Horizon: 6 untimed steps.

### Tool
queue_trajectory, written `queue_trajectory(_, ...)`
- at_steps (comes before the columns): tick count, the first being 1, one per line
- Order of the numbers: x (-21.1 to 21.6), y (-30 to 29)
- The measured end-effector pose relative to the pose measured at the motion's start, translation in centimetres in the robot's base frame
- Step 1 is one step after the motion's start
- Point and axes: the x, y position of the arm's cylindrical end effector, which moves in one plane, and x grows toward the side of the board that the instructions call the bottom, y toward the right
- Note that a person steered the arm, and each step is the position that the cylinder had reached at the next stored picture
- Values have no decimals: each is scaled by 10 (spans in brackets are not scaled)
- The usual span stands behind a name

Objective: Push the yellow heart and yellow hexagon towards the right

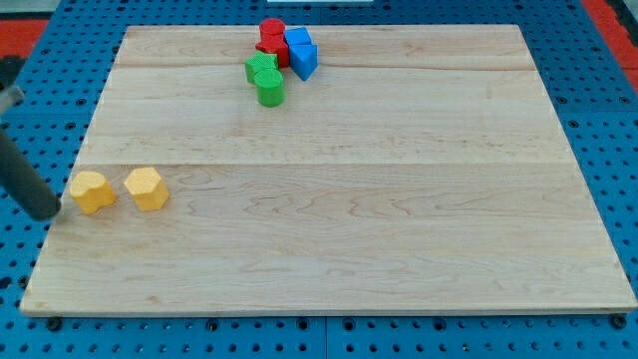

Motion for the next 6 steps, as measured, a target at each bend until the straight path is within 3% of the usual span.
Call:
queue_trajectory(1, -5, 35)
queue_trajectory(2, 1, 117)
queue_trajectory(4, 14, 175)
queue_trajectory(5, -6, 228)
queue_trajectory(6, -54, 268)
